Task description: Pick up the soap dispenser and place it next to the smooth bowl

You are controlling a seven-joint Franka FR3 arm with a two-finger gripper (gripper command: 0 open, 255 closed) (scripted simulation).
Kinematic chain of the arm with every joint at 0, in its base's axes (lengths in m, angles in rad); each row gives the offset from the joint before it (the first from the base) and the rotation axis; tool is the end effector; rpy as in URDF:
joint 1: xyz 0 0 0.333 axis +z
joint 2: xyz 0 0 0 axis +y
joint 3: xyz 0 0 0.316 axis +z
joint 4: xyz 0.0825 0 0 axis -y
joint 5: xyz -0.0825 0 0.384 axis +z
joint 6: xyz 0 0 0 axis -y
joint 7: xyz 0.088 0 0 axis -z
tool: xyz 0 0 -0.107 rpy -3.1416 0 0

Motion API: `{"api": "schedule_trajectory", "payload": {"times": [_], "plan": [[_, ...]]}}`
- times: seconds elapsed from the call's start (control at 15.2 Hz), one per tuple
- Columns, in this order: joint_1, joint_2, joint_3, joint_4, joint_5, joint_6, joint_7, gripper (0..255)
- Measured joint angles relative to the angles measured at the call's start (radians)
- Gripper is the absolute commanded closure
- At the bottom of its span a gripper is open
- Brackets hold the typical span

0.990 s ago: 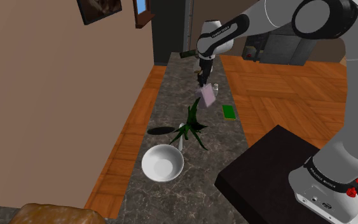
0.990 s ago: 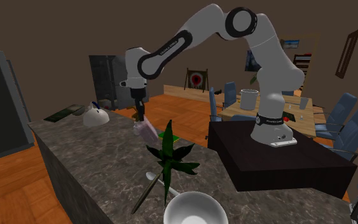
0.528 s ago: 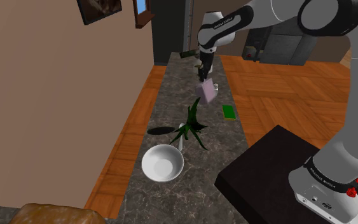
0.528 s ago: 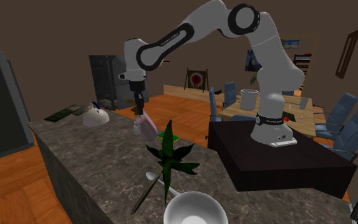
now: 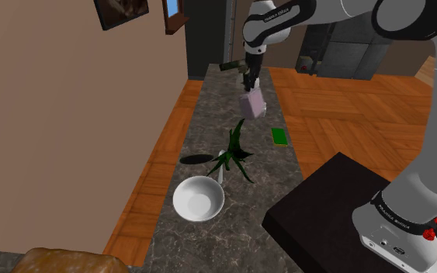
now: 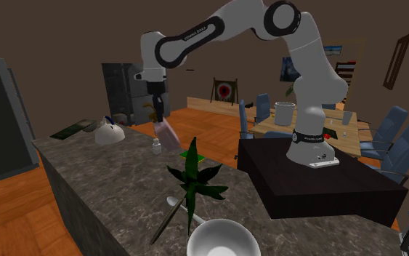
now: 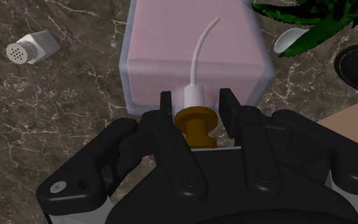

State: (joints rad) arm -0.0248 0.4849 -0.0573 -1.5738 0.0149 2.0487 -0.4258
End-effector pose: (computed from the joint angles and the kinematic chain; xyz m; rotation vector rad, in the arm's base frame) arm 0.6832 -0.0502 0.3595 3.0847 0.5347 -0.0192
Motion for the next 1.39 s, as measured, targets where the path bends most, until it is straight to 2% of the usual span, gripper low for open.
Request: {"api": "schedule_trajectory", "payload": {"times": [0.53, 1.32, 1.39], "plan": [[0.002, -0.039, -0.001, 0.043, -0.002, -0.083, 0.002, 255], [0.000, -0.063, -0.002, 0.172, -0.004, -0.235, 0.000, 255], [0.005, -0.077, -0.001, 0.155, -0.005, -0.232, 0.008, 255]]}}
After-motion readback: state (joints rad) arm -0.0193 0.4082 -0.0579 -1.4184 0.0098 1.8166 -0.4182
